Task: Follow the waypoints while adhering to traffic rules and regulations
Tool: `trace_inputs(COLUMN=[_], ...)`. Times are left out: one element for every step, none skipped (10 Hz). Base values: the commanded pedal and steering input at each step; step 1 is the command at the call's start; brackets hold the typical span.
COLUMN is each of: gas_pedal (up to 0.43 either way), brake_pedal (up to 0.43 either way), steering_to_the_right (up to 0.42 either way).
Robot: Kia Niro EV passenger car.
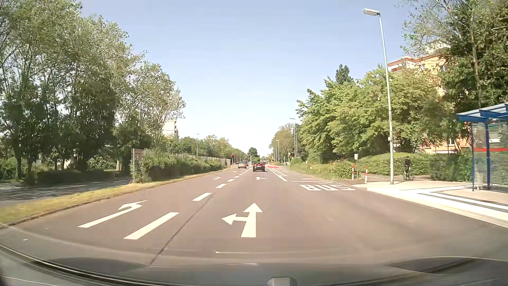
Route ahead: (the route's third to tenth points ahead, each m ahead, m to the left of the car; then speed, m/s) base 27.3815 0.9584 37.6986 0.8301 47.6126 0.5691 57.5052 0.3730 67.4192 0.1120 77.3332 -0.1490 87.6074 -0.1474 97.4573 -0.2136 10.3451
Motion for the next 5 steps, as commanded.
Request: trace_inputs(gas_pedal=[0.079,0.079,0.079,0.079,0.079], brake_pedal=[0.0,0.0,0.0,0.0,0.0], steering_to_the_right=[-0.002,0.002,0.004,0.005,0.005])
